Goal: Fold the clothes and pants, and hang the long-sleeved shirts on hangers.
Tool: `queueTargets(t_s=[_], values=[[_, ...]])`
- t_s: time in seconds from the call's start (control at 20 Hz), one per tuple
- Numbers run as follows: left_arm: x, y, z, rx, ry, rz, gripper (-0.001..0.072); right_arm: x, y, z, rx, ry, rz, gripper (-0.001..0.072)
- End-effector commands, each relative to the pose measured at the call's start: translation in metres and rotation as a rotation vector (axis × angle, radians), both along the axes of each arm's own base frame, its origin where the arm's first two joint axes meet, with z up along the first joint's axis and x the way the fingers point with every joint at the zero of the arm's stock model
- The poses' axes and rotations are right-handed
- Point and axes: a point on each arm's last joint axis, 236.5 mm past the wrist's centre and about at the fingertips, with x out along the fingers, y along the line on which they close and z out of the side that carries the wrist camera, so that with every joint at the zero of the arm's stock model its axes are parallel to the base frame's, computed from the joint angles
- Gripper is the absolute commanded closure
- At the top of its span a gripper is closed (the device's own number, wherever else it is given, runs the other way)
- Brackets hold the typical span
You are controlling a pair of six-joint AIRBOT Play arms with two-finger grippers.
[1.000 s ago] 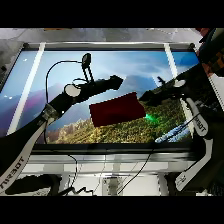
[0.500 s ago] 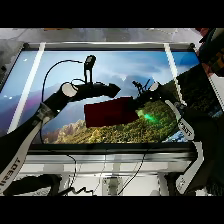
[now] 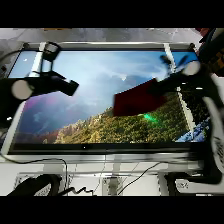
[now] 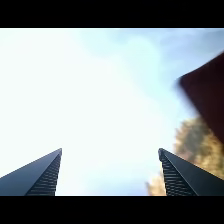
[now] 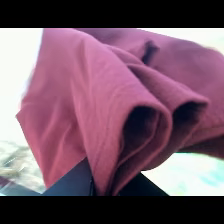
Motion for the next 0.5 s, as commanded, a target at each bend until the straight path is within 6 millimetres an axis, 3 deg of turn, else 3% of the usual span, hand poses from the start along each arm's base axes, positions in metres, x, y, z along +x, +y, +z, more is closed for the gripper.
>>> queueTargets(t_s=[0.0, 0.1, 0.2, 0.3, 0.45], values=[[-0.012, 0.048, 0.035, 0.073, -0.088, 0.094, 0.0012, -0.049, -0.109, 0.081, -0.202, -0.124, -0.241, 0.0694], [-0.014, 0.050, 0.039, 0.071, -0.099, 0.099, 0.0011, -0.091, -0.173, 0.110, -0.296, -0.139, -0.442, 0.0695], [-0.014, 0.049, 0.038, 0.071, -0.097, 0.097, 0.0012, -0.148, -0.226, 0.121, -0.384, -0.070, -0.615, 0.0695], [-0.014, 0.050, 0.038, 0.071, -0.097, 0.098, 0.0012, -0.203, -0.266, 0.124, -0.407, 0.023, -0.862, 0.0695], [-0.014, 0.050, 0.039, 0.071, -0.097, 0.097, 0.0012, -0.282, -0.304, 0.118, -0.430, 0.192, -1.175, 0.0695]])
